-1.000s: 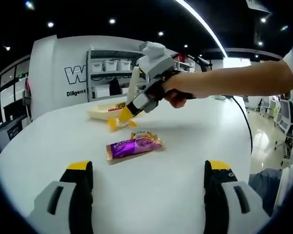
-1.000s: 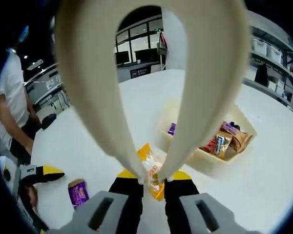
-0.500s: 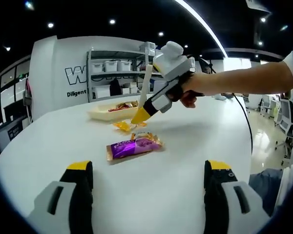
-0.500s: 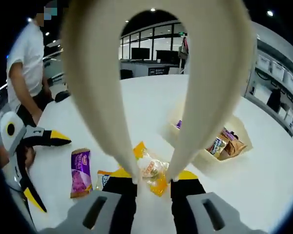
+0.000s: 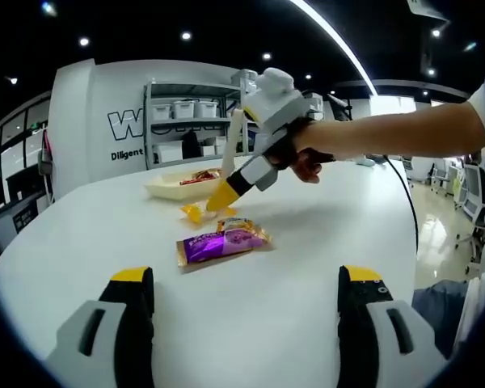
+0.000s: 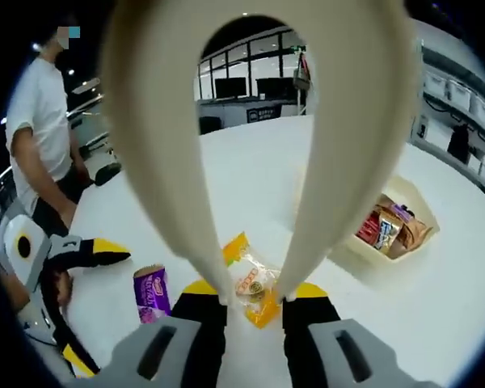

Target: Place the target food into the container with the food tongs after gripping and lifting it, then release it inside without dropping or visibly crushing the food.

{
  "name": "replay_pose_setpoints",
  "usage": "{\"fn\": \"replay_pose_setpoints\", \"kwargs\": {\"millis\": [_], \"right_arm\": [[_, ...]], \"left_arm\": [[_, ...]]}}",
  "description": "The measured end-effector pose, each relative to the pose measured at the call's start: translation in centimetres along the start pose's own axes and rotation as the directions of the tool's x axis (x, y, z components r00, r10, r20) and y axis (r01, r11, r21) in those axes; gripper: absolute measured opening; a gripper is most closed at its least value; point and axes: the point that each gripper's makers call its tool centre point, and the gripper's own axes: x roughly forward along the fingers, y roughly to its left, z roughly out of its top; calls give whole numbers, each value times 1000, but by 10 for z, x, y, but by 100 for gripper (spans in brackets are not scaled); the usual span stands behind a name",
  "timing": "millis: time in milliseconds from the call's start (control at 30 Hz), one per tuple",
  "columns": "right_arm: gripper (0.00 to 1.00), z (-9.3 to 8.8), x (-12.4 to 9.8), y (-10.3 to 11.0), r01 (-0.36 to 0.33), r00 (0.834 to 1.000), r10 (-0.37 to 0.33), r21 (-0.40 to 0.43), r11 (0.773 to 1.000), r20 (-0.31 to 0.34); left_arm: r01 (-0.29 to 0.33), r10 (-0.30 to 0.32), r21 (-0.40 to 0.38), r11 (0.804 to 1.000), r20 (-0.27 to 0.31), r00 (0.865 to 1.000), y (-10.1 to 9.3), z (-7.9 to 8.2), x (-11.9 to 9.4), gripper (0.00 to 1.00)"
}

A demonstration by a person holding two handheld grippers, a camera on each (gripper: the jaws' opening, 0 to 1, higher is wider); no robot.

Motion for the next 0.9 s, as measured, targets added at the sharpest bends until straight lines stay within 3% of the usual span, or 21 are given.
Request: {"fn": "replay_pose_setpoints", "kwargs": {"millis": [100,200,333,433,700,767,900], "right_arm": [[20,-1,-1,2,5,1000,-5,23,1000,1],[20,-1,-4,9,-22,1000,21,159,987,9],[21,-5,-5,7,-33,999,33,192,981,5],[21,-3,-8,20,-91,996,84,263,961,38],[22,18,-8,16,-33,997,21,159,987,73],[22,21,-6,11,12,998,-17,78,997,63],[22,21,3,10,31,999,-31,19,999,44]], "left_arm": [[2,-2,0,1000,0,1000,-1,0,-1,93],[1,-1,2,1000,2,1000,-2,0,-1,93],[5,-5,4,1000,2,1000,-2,0,-1,93],[4,-4,5,1000,4,1000,-2,0,-1,93],[3,-3,6,1000,5,1000,-3,1,-1,93],[2,-2,5,1000,4,1000,-3,1,-1,93],[2,-2,4,1000,3,1000,-3,1,-1,93]]}}
